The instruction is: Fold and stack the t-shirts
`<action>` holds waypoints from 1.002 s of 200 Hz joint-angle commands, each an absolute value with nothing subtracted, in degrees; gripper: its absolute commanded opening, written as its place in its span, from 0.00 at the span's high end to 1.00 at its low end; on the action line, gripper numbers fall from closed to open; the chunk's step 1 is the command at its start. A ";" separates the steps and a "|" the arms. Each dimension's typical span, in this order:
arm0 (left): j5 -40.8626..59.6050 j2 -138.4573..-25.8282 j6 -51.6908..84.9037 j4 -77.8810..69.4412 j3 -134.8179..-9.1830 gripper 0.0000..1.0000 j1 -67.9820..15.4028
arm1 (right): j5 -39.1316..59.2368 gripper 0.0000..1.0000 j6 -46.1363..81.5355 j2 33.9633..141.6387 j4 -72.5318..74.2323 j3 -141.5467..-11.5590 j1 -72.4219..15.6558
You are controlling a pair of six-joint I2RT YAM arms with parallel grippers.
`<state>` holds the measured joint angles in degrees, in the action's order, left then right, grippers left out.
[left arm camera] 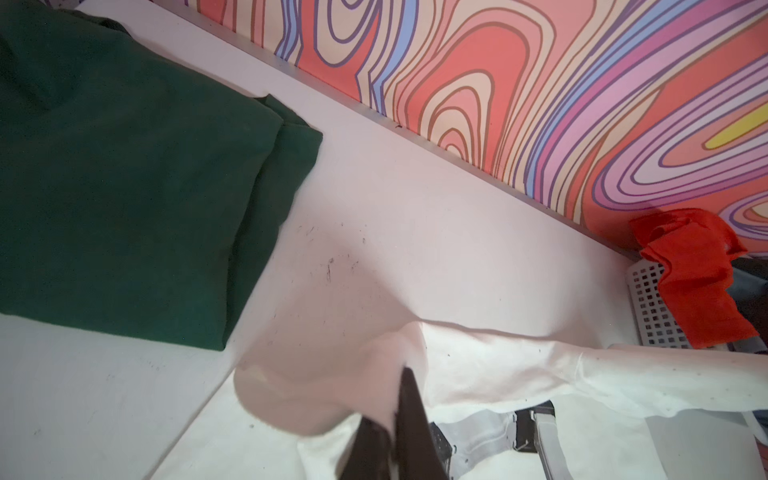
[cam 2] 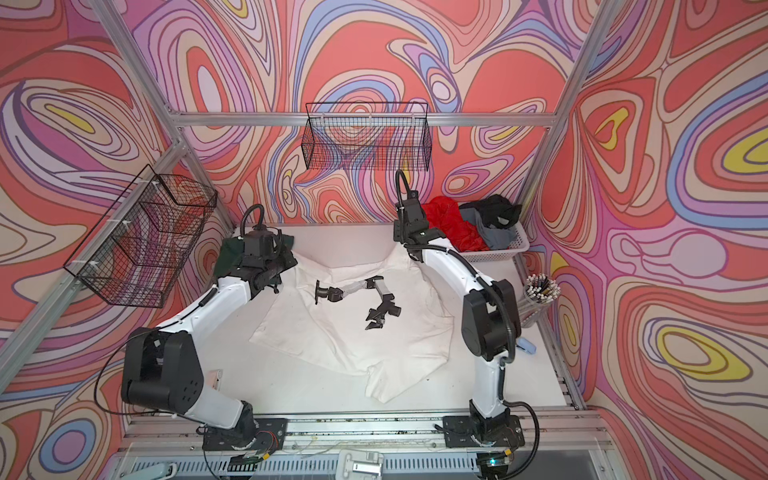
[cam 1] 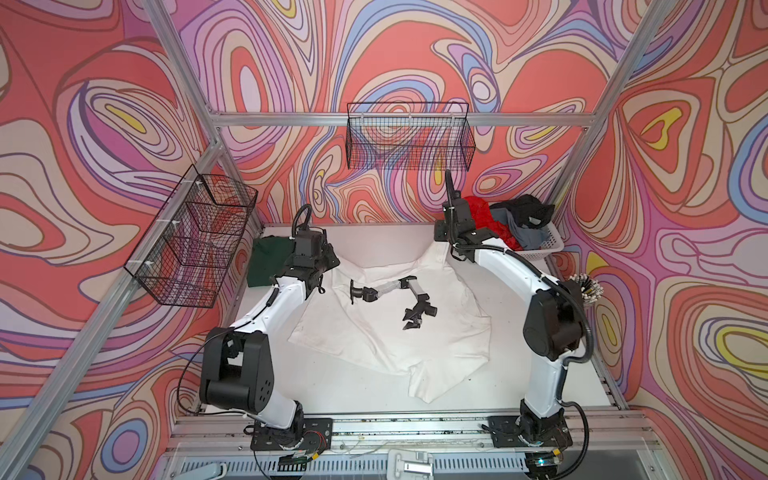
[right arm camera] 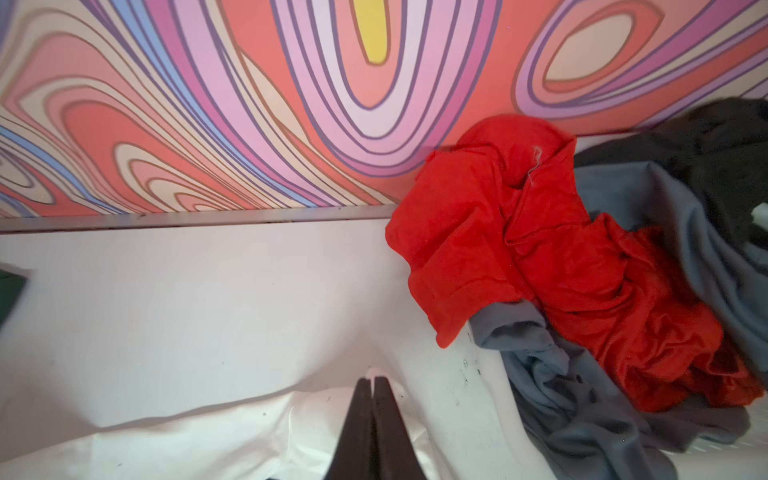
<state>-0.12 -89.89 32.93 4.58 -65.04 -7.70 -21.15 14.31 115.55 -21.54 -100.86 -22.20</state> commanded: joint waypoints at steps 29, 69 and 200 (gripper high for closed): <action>3.90 -100.55 34.15 3.17 -75.67 1.00 -3.83 | -40.97 1.00 17.94 127.15 -28.49 -118.81 -22.33; 7.56 -109.76 34.79 5.93 -85.21 1.00 -1.40 | -44.47 1.00 20.09 135.83 -31.58 -130.63 -21.08; 13.88 -116.42 32.94 10.45 -95.98 0.15 1.76 | -27.14 0.28 19.85 134.13 -28.60 -124.27 -17.31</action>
